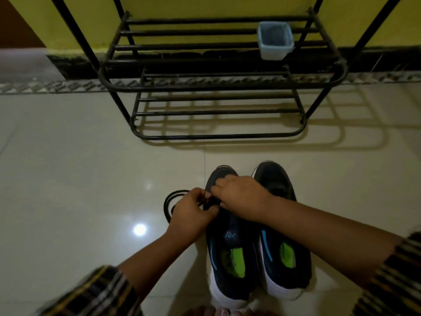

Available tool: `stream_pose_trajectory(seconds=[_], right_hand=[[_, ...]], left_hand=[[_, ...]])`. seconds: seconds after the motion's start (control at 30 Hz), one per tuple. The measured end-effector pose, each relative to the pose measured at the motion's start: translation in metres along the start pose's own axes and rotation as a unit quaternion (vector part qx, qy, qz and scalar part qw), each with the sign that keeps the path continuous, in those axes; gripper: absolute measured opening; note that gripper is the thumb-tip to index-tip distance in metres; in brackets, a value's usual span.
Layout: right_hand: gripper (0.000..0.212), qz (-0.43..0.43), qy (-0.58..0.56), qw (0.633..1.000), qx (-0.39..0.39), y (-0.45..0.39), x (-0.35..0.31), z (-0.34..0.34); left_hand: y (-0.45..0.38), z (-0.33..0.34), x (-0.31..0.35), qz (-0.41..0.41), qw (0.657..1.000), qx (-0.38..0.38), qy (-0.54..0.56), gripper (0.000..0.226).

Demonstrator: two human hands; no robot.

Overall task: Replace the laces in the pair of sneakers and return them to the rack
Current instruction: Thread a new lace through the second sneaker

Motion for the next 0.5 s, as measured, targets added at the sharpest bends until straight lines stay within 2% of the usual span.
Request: stream_pose_trajectory(seconds=[0.13, 0.37, 0.5], right_hand=[[0.038, -0.011, 0.012, 1.0, 0.022, 0.001, 0.001, 0.004], [0.036, -0.017, 0.034, 0.999, 0.025, 0.002, -0.003, 0.009], [0.038, 0.013, 0.036, 0.999, 0.024, 0.0, 0.004, 0.015]], left_hand=[[0.001, 0.003, -0.004, 0.014, 1.0, 0.002, 0.011, 0.014], [0.0, 0.005, -0.002, 0.036, 0.999, 0.011, 0.005, 0.013], [-0.001, 0.006, -0.007, 0.034, 0.999, 0.008, 0.02, 0.009]])
Point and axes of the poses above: each hand's wrist, its own y-axis away from the middle knuckle, its own z-axis out of the palm, x = y × z, the point moved 6 cm from there along -y, towards the middle knuckle, and after that the axes turned 3 degrees about z, right-handed, at the moved point
